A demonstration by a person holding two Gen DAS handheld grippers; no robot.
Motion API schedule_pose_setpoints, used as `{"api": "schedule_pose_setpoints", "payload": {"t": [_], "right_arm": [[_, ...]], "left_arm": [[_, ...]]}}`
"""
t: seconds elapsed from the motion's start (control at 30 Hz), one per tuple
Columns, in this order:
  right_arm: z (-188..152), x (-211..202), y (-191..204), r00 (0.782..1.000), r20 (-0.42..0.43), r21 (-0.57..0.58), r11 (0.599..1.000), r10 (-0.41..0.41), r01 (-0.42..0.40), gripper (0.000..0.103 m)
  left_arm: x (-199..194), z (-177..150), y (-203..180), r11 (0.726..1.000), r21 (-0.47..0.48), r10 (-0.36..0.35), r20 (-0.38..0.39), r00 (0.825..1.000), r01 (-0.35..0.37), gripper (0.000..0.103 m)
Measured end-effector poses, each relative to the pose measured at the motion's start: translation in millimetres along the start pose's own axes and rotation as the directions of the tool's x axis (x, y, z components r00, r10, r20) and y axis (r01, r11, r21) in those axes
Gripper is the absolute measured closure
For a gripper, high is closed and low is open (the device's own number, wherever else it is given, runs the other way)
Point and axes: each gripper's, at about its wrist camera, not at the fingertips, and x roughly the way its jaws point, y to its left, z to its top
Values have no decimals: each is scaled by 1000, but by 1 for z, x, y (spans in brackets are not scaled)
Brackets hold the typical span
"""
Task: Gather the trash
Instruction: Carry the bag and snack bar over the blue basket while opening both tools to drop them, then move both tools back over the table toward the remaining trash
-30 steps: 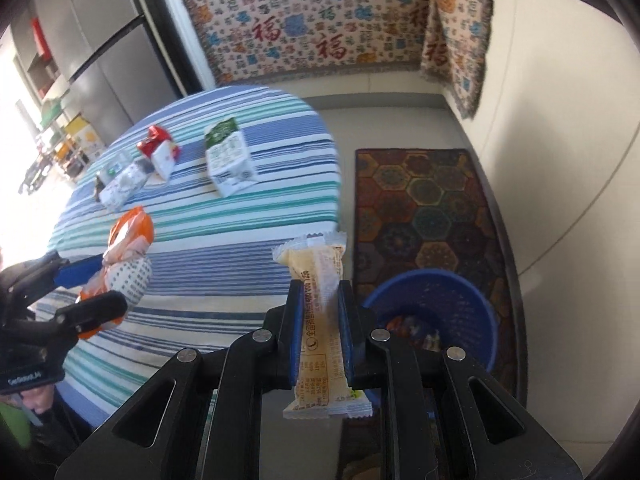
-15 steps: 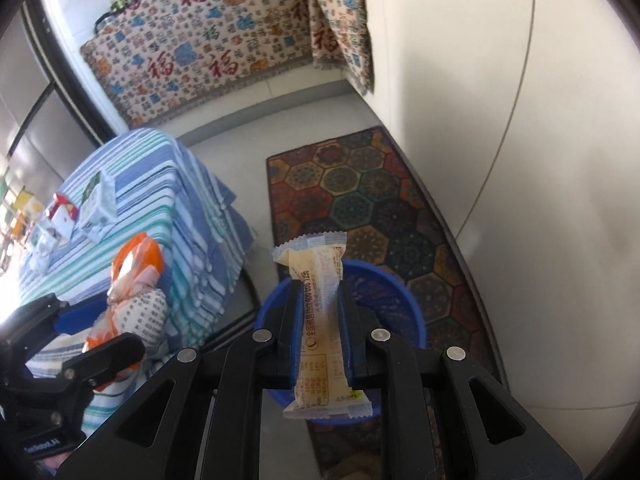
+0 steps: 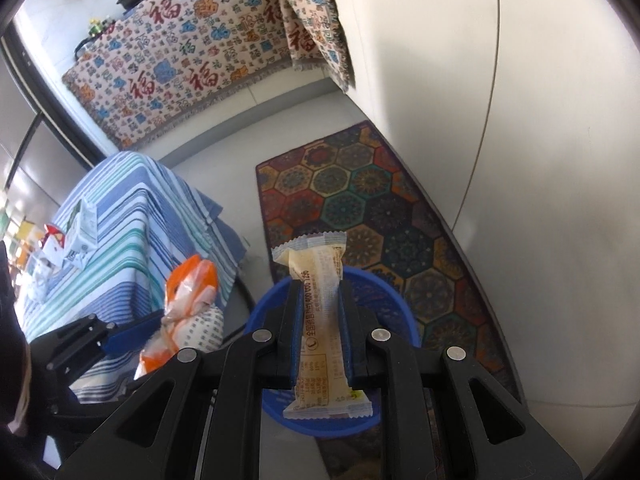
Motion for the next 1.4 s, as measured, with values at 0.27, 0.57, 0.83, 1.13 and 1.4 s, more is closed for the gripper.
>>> {"api": "schedule_pose_setpoints", "payload": {"t": [0.27,0.57,0.83,1.13,1.4], "right_arm": [[4,-3,-5,1000,28,20,1000,11,-11,66],[6,-13,-2,996,87,8,1000,-6,5,53],[1,-22,19,991,135,-60,998,-22,30,43],[-6,-27,51,983,180,-142,989,-17,43,40],[-19,-24,101,980,196,-257,966,24,28,37]], "left_arm": [[17,0,-1,1000,-11,-19,-12,1000,19,39],[0,-7,4,999,-50,11,80,997,-7,36],[-54,-30,7,997,-60,-46,180,983,57,36],[-114,-65,10,994,-46,105,236,966,-97,16],[-151,-110,47,991,-79,127,221,967,-112,15]]}}
